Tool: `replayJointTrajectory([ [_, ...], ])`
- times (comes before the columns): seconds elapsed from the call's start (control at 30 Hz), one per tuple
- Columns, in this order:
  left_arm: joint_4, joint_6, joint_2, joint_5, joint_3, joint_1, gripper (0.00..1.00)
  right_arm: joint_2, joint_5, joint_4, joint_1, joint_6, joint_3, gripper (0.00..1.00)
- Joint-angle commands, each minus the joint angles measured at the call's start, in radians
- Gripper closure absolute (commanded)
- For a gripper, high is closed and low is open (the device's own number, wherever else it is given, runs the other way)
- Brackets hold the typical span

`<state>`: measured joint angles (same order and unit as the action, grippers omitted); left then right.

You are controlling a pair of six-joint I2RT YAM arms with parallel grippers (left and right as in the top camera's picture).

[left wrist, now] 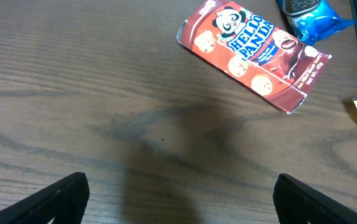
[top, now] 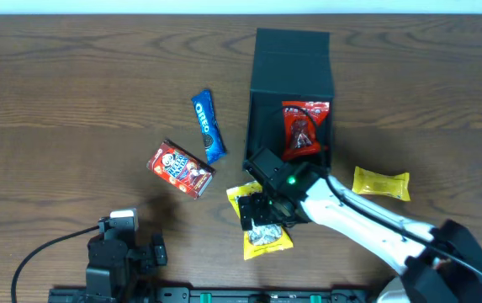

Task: Pack container
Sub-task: 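Move the right gripper to the yellow Hacks bag and grasp it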

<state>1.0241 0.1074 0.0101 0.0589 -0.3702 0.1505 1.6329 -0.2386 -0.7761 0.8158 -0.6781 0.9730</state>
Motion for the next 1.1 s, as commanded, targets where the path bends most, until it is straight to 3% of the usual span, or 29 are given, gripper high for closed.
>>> replayJointTrajectory([
  [0.0, 0.031, -0.007, -0.006, 0.0, 0.03, -0.006, 0.05, 0.04, -0.016, 0.007, -0.006, -0.016, -0.002, 0.01],
  [0.63, 0.031, -0.007, -0.006, 0.0, 0.03, -0.006, 0.05, 0.069, -0.001, 0.014, -0.006, 0.007, -0.024, 0.01],
  [1.07, 0.031, -0.007, -0.006, 0.0, 0.03, -0.006, 0.05, 0.069, 0.025, 0.022, -0.006, 0.045, -0.036, 0.11],
])
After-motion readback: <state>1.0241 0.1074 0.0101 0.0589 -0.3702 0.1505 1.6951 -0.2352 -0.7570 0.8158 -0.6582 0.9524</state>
